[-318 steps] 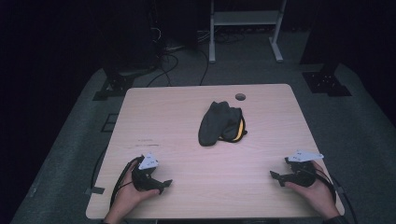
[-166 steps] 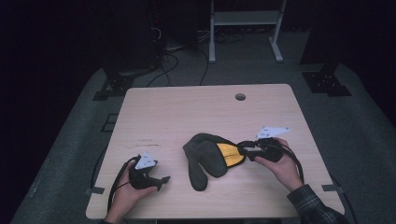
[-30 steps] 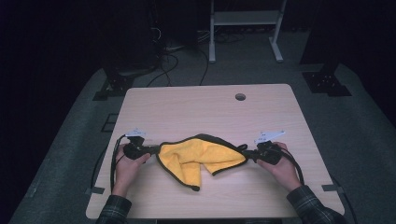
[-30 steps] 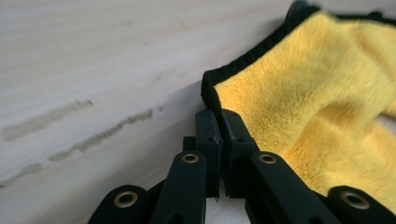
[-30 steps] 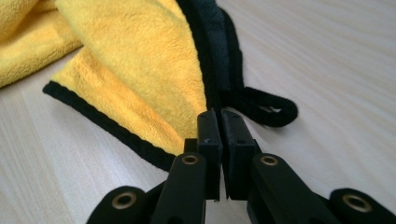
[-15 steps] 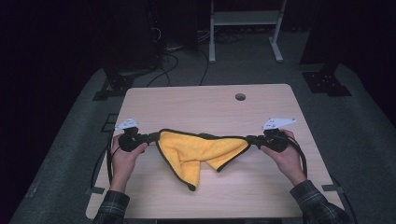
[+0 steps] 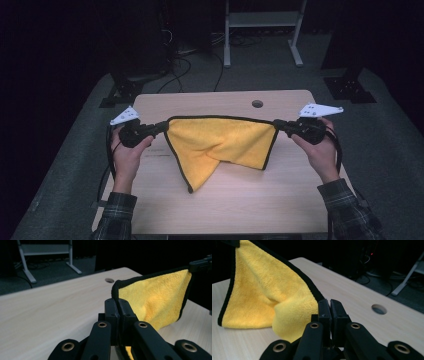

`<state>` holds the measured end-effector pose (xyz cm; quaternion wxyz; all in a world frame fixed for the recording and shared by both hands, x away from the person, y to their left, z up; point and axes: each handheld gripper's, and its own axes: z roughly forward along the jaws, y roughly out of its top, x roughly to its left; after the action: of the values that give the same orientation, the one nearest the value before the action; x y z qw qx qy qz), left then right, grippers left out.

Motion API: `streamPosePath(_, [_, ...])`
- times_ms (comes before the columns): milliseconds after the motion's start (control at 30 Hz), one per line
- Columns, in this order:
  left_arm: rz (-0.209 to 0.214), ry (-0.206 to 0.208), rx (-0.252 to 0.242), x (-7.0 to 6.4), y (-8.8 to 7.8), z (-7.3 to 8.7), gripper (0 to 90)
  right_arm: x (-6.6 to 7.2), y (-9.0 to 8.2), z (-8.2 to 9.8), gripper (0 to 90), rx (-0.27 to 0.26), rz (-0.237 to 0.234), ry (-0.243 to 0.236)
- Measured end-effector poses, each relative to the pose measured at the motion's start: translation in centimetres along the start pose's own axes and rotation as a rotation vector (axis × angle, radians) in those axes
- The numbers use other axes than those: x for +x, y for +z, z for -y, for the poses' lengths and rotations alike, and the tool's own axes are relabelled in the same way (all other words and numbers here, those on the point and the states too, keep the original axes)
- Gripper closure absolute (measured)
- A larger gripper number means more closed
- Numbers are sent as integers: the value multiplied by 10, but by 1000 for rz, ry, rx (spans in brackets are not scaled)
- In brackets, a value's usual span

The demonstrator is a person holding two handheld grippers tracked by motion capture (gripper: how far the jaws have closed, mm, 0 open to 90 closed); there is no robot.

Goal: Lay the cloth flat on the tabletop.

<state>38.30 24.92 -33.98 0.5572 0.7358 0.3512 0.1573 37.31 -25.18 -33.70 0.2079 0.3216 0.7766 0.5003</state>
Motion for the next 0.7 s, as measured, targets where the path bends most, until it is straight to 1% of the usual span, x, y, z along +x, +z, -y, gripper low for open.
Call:
streamPosePath(33, [-3, 7, -8, -1, -2, -4, 874, -1, -4, -4, 868, -5, 7, -5])
streamPosePath(67, [-4, 14, -17, -2, -4, -9, 874, -1, -12, -13, 868, -25, 23, -18])
streamPosePath(100, [-4, 20, -23, -2, -5, -11, 874, -1, -12, -13, 868, -25, 23, -18])
streamPosePath(167, [-4, 31, -32, -5, -8, -17, 874, -2, -20, -18, 868, -45, 31, -29])
streamPosePath(200, [3, 34, -42, -6, -9, -19, 874, -2, -22, -20, 868, -50, 34, -32])
streamPosePath(233, [5, 33, -49, -7, -10, -20, 874, -2, -26, -22, 868, -64, 37, -32])
streamPosePath(300, [10, 41, -60, -9, -13, -23, 874, -2, -32, -25, 869, -78, 41, -33])
streamPosePath(433, [16, 56, -79, -12, -15, -32, 874, -2, -46, -34, 870, -128, 48, -37])
streamPosePath(500, [21, 60, -85, -13, -15, -36, 875, -3, -50, -39, 869, -136, 56, -44])
streamPosePath(600, [32, 54, -98, -12, -13, -42, 875, -5, -56, -47, 870, -149, 69, -48])
streamPosePath(700, [39, 45, -107, -10, -10, -45, 875, -9, -57, -51, 870, -157, 76, -38])
